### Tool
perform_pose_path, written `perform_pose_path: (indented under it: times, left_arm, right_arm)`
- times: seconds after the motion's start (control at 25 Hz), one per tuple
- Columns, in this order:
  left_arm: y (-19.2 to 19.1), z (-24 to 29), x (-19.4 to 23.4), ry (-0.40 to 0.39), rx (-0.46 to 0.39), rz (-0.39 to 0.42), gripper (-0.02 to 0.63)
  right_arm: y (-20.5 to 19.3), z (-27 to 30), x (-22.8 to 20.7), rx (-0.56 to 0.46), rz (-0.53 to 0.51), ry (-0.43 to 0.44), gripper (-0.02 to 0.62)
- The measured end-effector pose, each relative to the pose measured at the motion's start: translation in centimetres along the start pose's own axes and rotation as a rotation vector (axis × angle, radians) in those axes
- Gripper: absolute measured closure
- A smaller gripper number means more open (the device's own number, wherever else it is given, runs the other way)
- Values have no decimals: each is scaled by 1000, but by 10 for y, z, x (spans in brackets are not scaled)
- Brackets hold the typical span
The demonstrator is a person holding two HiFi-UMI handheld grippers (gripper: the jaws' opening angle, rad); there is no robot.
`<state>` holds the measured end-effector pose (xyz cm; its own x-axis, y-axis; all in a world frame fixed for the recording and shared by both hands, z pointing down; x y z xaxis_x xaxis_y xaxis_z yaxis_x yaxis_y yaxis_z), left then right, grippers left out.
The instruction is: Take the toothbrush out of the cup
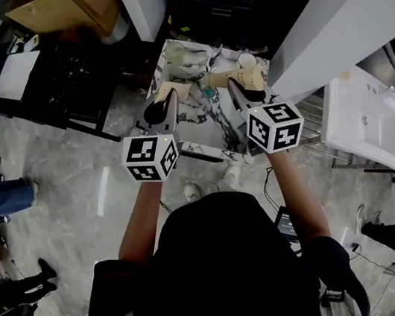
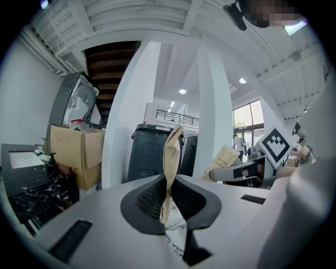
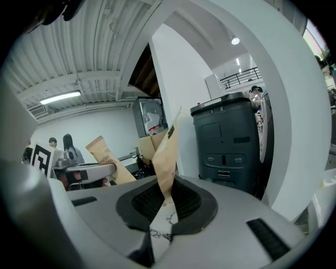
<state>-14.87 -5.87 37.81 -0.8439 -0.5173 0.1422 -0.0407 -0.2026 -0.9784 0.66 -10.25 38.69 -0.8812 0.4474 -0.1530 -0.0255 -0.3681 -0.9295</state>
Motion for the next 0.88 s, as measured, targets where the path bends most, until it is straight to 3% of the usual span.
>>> perform_pose_path:
  times: [0.48,0.88]
  left_arm:
    - [0,-61,10,-52,-32,-3,566]
    - [4,-86,27,-63,-39,-6,566]
  right_arm:
    - [-2,-25,62,-43,-14,-43,540]
    - [-4,-27,86,-48,1,-74,540]
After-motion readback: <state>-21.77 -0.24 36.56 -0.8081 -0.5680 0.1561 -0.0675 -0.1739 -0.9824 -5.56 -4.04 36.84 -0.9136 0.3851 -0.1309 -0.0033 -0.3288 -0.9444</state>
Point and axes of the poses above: the fingertips, and each gripper's own axes: z forward along the fingers, x to its left, y out of its top, the point moved 2 cm from there along -z, backward along the fingers, and after that the axes turned 11 degrees about -y, right-handed, at the moved point
